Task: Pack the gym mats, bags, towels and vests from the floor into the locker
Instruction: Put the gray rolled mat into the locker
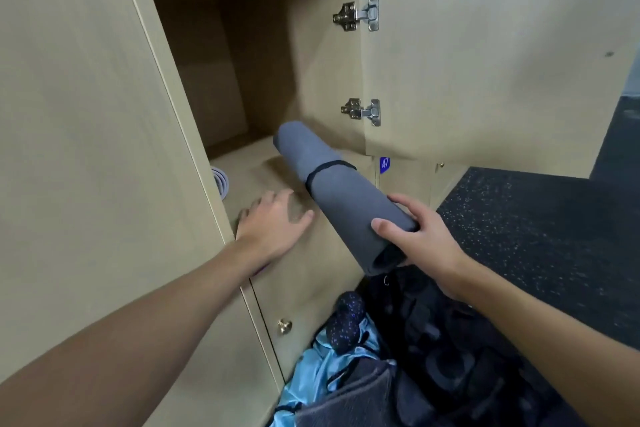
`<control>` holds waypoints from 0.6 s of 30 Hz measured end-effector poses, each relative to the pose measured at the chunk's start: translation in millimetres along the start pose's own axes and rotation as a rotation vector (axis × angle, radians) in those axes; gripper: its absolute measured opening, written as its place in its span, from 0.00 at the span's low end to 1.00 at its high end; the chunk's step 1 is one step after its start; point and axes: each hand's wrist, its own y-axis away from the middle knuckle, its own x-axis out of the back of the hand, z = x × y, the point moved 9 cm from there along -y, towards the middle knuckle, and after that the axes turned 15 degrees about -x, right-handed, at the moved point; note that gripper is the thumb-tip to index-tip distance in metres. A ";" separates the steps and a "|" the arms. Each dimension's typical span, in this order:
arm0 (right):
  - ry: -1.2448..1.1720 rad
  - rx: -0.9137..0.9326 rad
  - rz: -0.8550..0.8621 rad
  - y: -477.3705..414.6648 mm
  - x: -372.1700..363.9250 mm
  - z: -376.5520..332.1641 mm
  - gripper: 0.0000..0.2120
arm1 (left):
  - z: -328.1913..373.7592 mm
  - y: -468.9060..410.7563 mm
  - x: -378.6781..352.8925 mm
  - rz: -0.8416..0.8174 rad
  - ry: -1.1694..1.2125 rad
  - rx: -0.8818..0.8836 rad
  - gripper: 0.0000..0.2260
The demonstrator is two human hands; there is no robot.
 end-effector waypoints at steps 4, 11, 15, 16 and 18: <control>-0.072 -0.009 -0.055 -36.0 -9.5 -10.2 0.09 | -20.3 -6.7 -25.1 -0.134 -0.229 0.035 0.25; -0.046 -0.040 -0.136 -110.5 -43.7 -27.5 0.16 | -29.4 -19.9 -23.9 -0.033 -0.377 0.045 0.20; 0.062 0.048 -0.155 -146.6 -69.1 -47.9 0.17 | -31.2 -20.5 -26.7 -0.022 -0.437 0.083 0.23; 0.094 0.089 -0.135 -152.5 -69.0 -52.2 0.18 | -31.3 -20.1 -26.5 -0.015 -0.443 0.090 0.24; 0.159 0.160 -0.156 -157.7 -68.1 -54.2 0.18 | -32.2 -20.5 -26.7 -0.001 -0.456 0.099 0.25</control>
